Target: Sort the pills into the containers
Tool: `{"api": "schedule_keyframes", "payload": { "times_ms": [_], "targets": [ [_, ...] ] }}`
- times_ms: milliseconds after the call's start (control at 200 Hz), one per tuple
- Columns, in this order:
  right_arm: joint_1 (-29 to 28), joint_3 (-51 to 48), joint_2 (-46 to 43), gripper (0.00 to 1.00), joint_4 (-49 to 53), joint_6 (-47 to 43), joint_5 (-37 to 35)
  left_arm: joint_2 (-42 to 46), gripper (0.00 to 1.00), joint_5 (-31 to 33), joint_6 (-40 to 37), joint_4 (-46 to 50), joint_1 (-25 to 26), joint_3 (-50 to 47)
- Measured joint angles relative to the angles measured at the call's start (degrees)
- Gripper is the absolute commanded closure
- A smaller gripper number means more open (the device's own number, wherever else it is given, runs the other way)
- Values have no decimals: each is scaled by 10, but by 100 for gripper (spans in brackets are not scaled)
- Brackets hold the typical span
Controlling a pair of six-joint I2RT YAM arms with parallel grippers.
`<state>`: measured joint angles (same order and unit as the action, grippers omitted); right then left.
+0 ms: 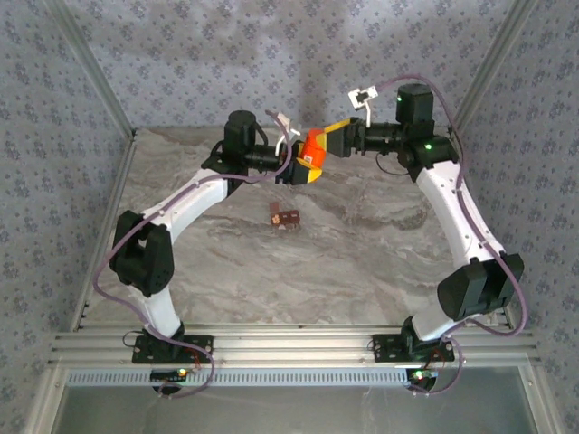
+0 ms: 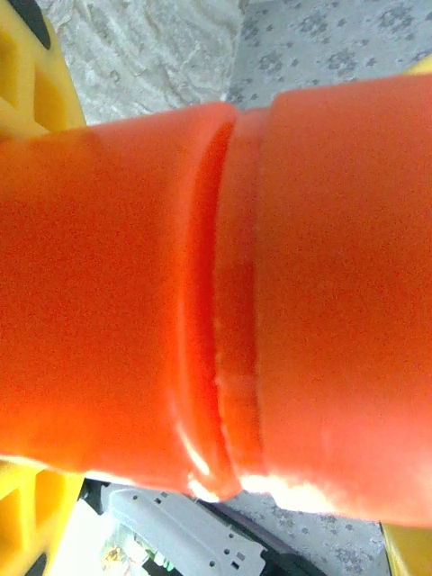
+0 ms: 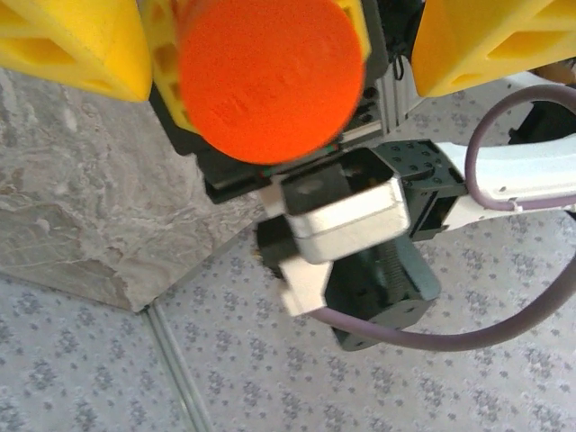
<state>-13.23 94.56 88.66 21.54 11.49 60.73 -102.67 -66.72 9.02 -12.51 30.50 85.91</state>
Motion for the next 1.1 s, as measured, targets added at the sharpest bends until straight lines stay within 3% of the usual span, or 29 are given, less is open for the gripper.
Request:
{"api": "schedule_keyframes", "payload": {
  "times_ms": [240,435,624,849,1099],
  "targets": [
    [-18,10,17,33,15,-11,-5,0,100,-6,-4,10,0,0],
    [-19,16,18,57,32,-18,-22,0,100,-10,-8,11,0,0],
    [-24,17,18,62,36,-17,-49,0,100,6,-9,14,0,-1],
    [-63,6,17,65,35,49,-209,5,100,100,-8,-36,0,-52],
    [-109,-20,17,68,19,160,-403,7,100,261,-5,-74,29,-99]
  ]
}}
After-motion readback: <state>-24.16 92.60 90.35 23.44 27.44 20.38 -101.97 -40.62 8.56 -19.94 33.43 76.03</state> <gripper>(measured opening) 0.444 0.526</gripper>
